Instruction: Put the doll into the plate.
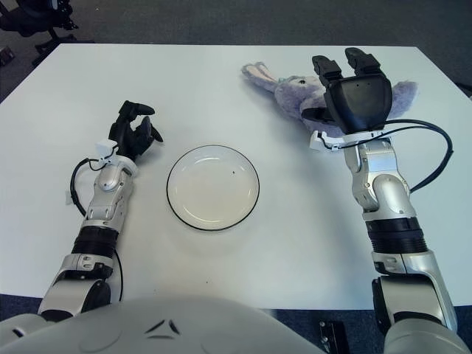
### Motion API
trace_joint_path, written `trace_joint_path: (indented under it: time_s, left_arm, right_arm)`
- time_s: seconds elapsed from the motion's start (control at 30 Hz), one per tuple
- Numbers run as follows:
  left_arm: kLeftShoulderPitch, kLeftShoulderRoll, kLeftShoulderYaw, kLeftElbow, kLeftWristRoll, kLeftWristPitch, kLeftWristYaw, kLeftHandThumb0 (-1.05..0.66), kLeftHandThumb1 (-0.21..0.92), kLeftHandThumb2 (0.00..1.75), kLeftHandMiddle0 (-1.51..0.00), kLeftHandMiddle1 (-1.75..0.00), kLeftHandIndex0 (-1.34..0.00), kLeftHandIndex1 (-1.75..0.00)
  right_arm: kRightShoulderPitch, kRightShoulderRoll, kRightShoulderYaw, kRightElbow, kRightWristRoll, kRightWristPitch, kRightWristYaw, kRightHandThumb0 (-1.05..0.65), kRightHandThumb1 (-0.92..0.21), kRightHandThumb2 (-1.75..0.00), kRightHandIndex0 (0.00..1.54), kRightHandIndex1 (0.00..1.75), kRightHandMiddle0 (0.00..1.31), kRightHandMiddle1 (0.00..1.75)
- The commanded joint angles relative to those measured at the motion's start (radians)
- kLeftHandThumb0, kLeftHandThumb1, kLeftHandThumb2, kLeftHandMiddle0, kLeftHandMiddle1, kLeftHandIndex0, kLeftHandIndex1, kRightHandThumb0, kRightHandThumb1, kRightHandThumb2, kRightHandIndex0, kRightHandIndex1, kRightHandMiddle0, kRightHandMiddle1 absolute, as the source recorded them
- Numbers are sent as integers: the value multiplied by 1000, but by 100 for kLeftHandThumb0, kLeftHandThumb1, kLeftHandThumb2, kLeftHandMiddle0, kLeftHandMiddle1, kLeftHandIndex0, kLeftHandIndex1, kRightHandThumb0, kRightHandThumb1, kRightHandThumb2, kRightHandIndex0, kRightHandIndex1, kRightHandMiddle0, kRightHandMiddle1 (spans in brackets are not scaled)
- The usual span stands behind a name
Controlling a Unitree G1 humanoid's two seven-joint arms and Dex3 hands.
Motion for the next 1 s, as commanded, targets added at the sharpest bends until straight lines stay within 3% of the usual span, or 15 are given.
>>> trace_joint_path:
  time_s: [0.0,0.23,0.47,0.73,0.97]
  left_arm:
    - [68,-7,-1,38,5,4,-6,-36,80,67,-82,-175,-28,-175]
    - [67,-5,2,42,2,2,-8,-36,81,67,-82,-175,-27,-175]
    - [65,-6,6,47,-1,-2,-14,-36,81,66,-82,-175,-27,-175]
    - [64,-8,12,52,-8,-3,-22,-36,81,66,-82,-175,-27,-175]
    - [60,-8,16,60,-9,-7,-26,-36,81,67,-83,-175,-27,-175]
  right_arm:
    - [-20,-12,12,2,9,24,24,-81,-92,-10,40,0,40,0]
    - [-49,-16,32,52,72,40,154,-83,-92,-10,33,0,36,0]
    - [-68,-26,45,112,111,26,188,-84,-92,-11,29,0,32,0]
    - [-80,-14,62,123,143,82,292,-86,-92,-13,30,0,29,0]
    - [-101,-8,92,182,148,92,292,-87,-92,-15,30,1,27,0]
